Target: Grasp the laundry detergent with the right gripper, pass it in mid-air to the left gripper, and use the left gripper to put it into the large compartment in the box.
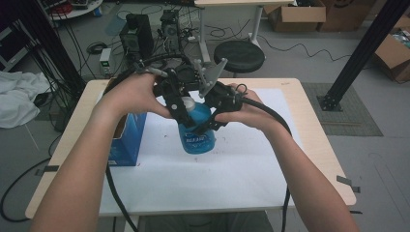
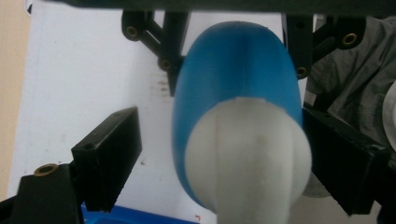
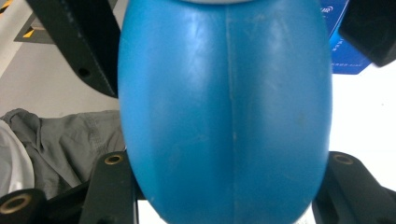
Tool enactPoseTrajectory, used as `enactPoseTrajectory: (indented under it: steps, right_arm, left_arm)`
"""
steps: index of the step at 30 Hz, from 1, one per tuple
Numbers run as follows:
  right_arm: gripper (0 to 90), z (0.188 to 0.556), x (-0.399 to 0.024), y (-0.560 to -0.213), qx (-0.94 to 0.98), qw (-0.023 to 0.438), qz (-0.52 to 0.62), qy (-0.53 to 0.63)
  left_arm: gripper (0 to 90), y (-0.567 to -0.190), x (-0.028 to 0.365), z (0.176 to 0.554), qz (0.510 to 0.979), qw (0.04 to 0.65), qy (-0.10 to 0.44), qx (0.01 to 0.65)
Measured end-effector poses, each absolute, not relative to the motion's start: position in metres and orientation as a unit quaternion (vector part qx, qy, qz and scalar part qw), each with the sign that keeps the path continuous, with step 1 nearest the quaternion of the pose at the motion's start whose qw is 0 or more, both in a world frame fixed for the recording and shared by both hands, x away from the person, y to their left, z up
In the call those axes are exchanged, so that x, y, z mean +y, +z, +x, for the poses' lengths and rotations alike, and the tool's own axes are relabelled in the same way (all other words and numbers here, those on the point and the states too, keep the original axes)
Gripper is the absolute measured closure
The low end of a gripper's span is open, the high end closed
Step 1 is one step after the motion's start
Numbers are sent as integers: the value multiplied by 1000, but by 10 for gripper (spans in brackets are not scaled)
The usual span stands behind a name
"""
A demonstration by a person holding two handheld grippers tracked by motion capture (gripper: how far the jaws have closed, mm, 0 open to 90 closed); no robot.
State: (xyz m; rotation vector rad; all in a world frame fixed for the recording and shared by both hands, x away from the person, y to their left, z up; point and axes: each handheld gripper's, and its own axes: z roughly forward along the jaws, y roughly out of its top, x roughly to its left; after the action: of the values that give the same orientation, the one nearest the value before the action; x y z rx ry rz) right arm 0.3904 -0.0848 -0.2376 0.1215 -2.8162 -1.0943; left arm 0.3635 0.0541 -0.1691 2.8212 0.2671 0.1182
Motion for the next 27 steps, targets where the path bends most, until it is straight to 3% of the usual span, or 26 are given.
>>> enactPoseTrajectory:
  steps: [27]
  right_arm:
    - [447,395,-89,-243,-931,55,38,-359]
  left_arm:
    - [236,-175,54,365,984,150,39,92]
